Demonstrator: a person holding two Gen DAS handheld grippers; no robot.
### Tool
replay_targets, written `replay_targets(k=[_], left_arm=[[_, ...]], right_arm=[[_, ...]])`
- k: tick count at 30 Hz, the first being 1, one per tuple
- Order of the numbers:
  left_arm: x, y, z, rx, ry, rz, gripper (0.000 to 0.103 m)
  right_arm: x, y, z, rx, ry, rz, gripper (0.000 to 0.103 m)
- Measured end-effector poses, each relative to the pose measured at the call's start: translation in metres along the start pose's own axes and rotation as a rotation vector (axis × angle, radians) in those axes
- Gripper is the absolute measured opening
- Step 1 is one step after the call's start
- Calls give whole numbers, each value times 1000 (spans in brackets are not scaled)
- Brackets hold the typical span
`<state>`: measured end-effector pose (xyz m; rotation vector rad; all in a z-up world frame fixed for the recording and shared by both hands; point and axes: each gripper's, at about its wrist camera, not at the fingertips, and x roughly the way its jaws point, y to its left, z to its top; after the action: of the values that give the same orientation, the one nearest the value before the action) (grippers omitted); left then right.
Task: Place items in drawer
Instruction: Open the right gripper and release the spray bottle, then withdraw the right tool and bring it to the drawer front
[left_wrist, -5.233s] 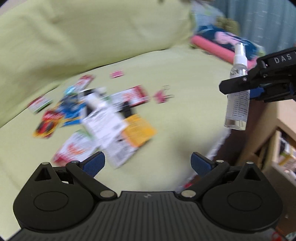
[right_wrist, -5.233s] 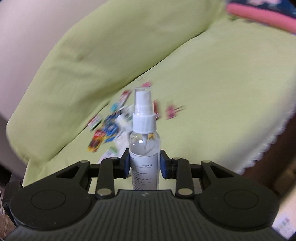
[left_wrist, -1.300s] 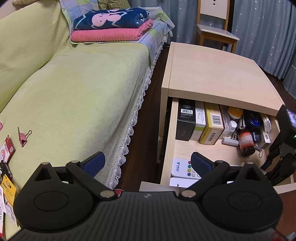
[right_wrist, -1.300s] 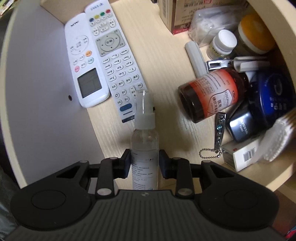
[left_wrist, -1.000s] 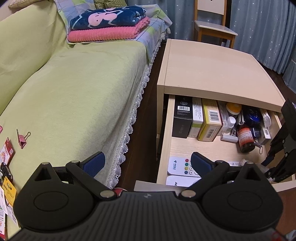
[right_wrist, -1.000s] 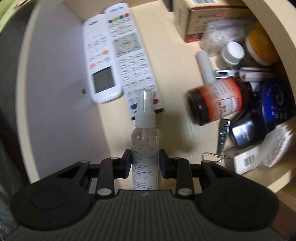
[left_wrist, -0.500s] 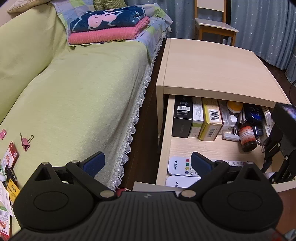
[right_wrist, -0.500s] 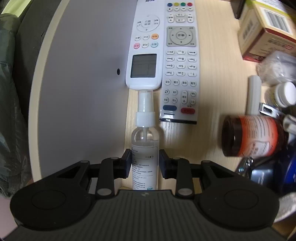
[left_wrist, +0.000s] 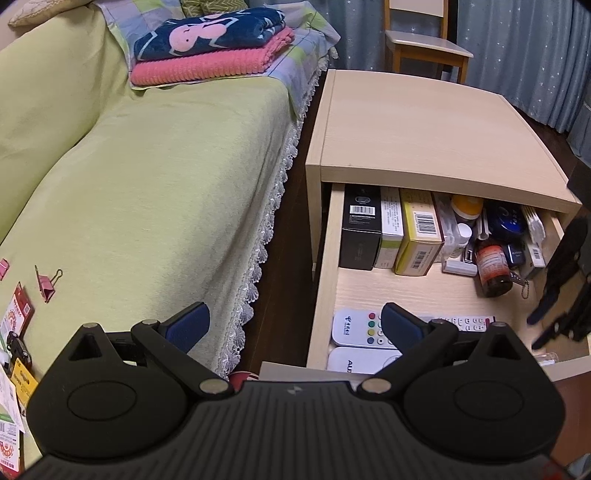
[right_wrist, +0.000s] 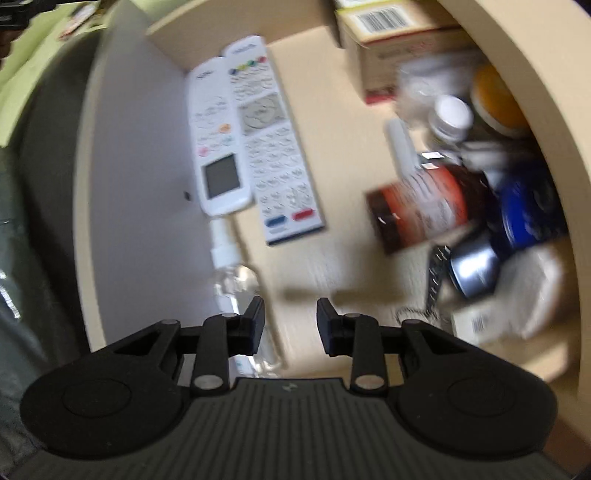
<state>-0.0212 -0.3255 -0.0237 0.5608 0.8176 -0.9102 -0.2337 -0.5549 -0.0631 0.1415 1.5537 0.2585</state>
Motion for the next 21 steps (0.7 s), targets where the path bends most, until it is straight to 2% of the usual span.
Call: replay_targets(k=[1,4,9,11,13,15,19,21], left_arm=[[0,-1,0,1,-1,-2,100],[1,-5,0,4,2,-7,100],[0,-11,-2,14,7,-13,100],[-1,-13,-3,17,7,-15,100],[-2,-15,-4,19,7,-17,100],[-3,-17,-5,22,8,-19,100],[-5,-21,-7,30,9,-22,100],[-8,-24,-9,41,6,-24,100]], right_arm=[[14,-9,-13,21,10,-17,27],[43,18,6,88,7,-34,25],[60,3,17,185,-65,-33,22],[48,2,9,237,-124,-49,22],[42,5,2,304,-221,-76,22],[72,23,7,403,-364,-113,22],[45,46,-35,597,-647,-224,22],[28,62,-61,656,-746,-295,22]])
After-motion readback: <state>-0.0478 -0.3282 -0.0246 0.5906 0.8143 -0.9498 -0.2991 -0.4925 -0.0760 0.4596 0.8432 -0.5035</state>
